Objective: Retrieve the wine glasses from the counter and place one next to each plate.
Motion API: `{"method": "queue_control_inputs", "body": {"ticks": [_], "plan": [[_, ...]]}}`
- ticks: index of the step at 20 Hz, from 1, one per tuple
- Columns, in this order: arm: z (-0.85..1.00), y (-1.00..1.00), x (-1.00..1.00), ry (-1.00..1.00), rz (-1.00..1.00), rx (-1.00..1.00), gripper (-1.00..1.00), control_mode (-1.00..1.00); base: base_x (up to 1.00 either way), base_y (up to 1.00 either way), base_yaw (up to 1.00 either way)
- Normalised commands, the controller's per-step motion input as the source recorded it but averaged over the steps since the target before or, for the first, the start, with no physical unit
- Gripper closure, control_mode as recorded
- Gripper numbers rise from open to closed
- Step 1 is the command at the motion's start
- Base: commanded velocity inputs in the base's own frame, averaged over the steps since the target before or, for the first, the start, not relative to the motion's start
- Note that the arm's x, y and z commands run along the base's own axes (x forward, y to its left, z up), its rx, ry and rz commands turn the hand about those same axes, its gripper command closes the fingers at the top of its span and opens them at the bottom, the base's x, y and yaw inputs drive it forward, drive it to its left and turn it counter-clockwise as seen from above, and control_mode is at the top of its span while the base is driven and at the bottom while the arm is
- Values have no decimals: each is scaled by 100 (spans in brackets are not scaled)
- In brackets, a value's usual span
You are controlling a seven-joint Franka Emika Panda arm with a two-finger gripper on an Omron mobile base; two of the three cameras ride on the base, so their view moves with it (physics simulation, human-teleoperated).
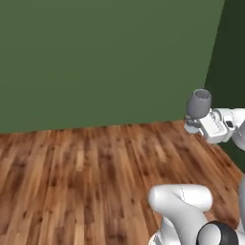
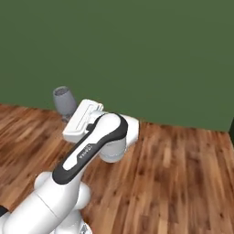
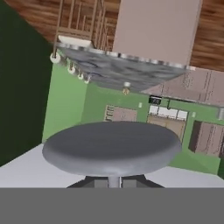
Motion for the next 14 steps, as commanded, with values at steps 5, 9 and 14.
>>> {"method": "queue_control_inputs", "body": {"ticks": [5, 9, 14], "plan": [[0, 0, 0, 0, 0, 0, 100, 100, 100, -6, 73], [0, 0, 0, 0, 0, 0, 100, 100, 100, -8, 85], [0, 0, 0, 0, 0, 0, 100, 100, 100, -39, 57]]}}
